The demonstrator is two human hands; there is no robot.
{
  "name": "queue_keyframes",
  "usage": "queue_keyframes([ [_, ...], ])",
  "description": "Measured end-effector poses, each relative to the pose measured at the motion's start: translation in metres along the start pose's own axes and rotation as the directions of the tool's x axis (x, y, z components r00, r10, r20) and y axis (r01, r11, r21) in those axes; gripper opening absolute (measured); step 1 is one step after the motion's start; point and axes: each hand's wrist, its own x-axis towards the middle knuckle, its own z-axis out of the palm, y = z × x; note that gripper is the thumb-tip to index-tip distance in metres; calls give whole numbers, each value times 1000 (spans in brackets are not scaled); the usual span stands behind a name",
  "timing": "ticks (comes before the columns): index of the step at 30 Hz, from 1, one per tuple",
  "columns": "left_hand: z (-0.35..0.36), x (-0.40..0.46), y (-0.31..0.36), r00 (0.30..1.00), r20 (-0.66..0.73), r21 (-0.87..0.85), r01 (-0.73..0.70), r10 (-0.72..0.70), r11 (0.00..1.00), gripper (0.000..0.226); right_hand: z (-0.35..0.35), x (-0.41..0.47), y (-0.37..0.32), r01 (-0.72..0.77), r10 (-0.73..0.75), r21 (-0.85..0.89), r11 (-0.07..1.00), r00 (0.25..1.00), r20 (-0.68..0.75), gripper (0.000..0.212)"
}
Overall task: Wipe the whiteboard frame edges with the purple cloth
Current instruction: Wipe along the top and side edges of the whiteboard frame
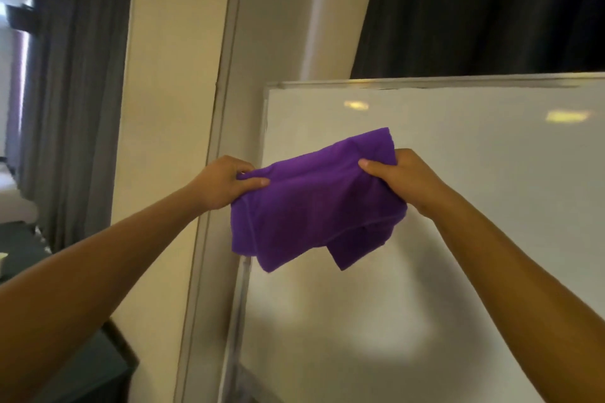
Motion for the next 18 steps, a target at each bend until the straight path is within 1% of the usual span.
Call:
queue_keyframes([
  [2, 17, 32, -1, 999, -45, 21, -10, 11, 1000, 40, 3, 20, 8, 10, -11, -63, 998, 1000, -9, 23],
  [4, 31, 63, 2, 999, -51, 32, -15, 17, 999, 44, 7, 35, 17, 54, -61, -152, 987, 997, -47, 22],
  [7, 49, 100, 6, 999, -32, 18, -41, 42, 999, 41, 6, 44, 30, 136, -179, -324, 936, 978, -105, 21],
  [10, 61, 124, 1, 998, 13, 19, -68, 68, 998, 52, 0, 48, 40, 199, -269, -423, 884, 957, -112, 20],
  [13, 68, 136, 3, 992, 14, 18, -122, 122, 992, 53, -4, 51, 32, 212, -274, -414, 885, 957, -95, 22],
  [16, 73, 146, 0, 989, -19, 28, -148, 149, 989, 48, -5, 65, 16, 165, -206, -352, 921, 975, -82, 21],
  [18, 73, 152, -11, 990, -44, -31, -139, 138, 990, 43, -6, 82, -5, 133, -169, -297, 946, 980, -101, 26],
])
